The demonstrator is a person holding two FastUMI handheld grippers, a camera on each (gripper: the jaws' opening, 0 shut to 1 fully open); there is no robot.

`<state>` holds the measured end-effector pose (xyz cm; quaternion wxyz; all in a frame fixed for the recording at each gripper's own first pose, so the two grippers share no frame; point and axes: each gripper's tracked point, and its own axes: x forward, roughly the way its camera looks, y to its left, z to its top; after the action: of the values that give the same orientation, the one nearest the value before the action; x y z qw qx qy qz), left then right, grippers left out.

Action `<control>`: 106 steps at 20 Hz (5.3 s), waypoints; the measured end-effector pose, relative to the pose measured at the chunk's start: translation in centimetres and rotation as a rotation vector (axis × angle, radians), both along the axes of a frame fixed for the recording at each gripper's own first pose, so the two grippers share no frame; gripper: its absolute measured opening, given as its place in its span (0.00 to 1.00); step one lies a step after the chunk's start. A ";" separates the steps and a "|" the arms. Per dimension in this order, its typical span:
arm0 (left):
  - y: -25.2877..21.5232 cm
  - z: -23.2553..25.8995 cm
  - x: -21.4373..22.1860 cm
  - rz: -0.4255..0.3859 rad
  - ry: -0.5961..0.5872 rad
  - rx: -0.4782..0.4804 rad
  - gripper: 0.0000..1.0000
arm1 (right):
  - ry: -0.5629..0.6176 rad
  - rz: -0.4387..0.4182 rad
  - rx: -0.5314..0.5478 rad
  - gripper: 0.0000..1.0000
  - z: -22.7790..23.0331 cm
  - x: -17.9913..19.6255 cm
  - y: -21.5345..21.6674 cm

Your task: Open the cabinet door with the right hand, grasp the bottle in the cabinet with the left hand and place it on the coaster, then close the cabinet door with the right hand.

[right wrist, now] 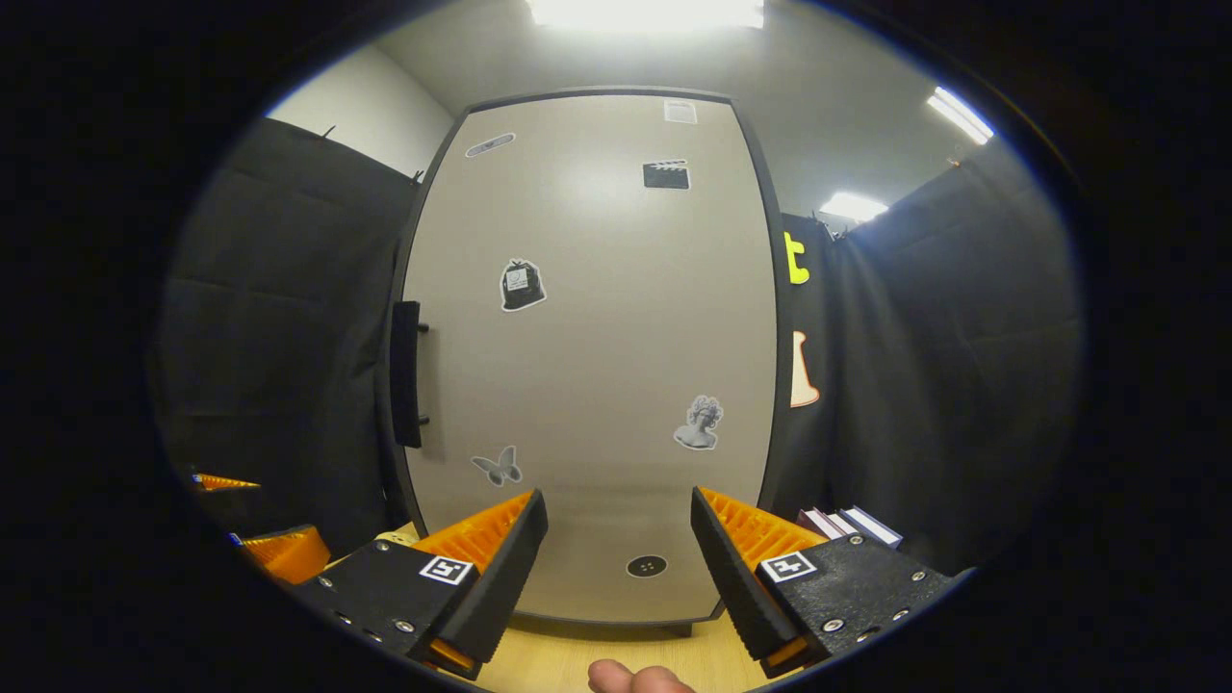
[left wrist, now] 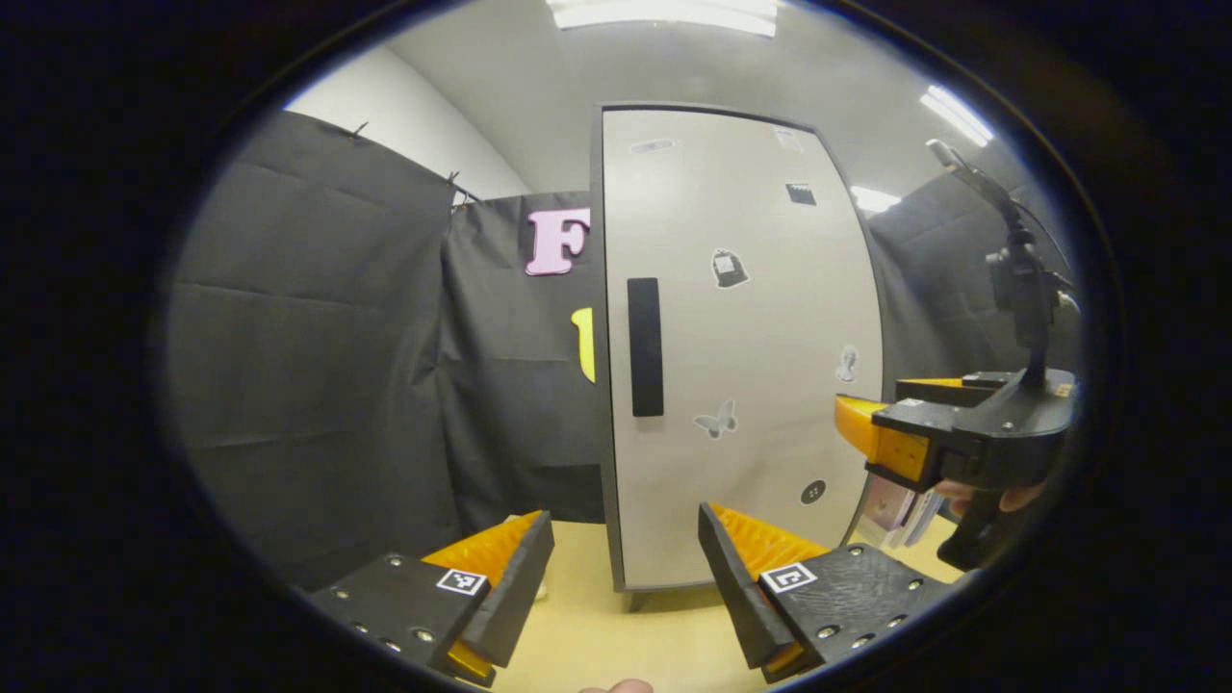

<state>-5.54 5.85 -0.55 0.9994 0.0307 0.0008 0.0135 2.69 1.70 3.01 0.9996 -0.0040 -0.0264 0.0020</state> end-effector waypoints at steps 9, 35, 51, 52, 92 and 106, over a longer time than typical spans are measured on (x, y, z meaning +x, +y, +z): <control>0.3 -2.1 -6.1 -0.004 0.010 0.052 0.87 | -0.039 0.120 -0.044 0.93 1.9 2.3 6.6; 5.9 -7.6 -12.6 0.202 0.125 -0.072 0.87 | -0.053 0.265 -0.088 0.74 4.7 9.2 18.7; 6.8 -7.3 -13.1 0.277 0.098 -0.123 0.87 | 0.015 0.310 -0.115 0.25 4.1 9.1 19.2; 6.8 -7.3 -13.1 0.273 0.100 -0.120 0.87 | 0.017 0.321 -0.116 0.25 4.0 9.1 19.1; -0.8 -6.7 -11.1 0.036 0.170 -0.032 0.88 | 0.053 0.864 -0.148 0.24 2.7 5.9 13.7; -12.8 -5.6 -9.7 -0.108 0.177 0.001 0.87 | 0.043 0.654 -0.137 0.25 3.0 4.1 8.5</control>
<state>-15.26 -6.91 -6.18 0.9947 0.0323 0.0876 -0.0430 6.76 10.20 6.03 0.9438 -0.0626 -0.0052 0.3246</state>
